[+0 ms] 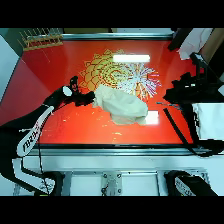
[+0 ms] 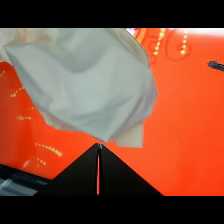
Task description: Fold the clothes and pants, and hang the long-sleeved shirts on hangers.
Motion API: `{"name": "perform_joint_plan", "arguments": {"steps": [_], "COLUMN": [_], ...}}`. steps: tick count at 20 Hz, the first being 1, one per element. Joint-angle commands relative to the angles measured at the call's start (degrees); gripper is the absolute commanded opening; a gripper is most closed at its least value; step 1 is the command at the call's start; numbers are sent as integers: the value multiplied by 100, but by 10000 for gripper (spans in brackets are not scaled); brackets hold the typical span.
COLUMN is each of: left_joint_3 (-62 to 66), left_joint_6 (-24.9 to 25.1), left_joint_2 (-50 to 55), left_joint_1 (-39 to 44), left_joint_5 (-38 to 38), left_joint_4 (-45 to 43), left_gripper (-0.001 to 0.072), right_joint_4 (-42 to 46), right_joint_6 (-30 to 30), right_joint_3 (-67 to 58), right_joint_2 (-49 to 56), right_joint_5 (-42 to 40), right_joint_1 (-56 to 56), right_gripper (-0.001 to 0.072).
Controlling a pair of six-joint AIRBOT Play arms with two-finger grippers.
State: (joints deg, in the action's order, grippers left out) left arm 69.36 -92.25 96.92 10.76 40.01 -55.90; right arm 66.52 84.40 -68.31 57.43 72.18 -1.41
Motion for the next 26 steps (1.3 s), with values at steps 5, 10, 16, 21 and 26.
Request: {"name": "perform_joint_plan", "arguments": {"steps": [5, 10, 16, 21, 26], "left_joint_3": [302, 299, 299, 302, 590], "left_joint_6": [341, 442, 442, 442, 444], "left_joint_2": [-391, -400, -400, -400, -1104], "left_joint_1": [-505, -573, -570, -575, -1021], "left_joint_5": [295, 507, 496, 494, 492], "left_joint_4": [-9, -7, -4, -4, -306], "left_gripper": [8, 8, 8, 8, 7], "right_joint_4": [800, -640, -1397, -1377, 315], "right_joint_6": [496, -9, -275, -284, -280], "right_joint_3": [2186, 2643, 2465, 2430, 1355], "right_joint_2": [452, 1733, 2249, 2247, 1641], "right_joint_5": [-938, -1985, -2785, -3171, -2133], "right_joint_1": [-11, 251, 852, 997, 702], "right_gripper": [587, 582, 581, 100, 11]}}
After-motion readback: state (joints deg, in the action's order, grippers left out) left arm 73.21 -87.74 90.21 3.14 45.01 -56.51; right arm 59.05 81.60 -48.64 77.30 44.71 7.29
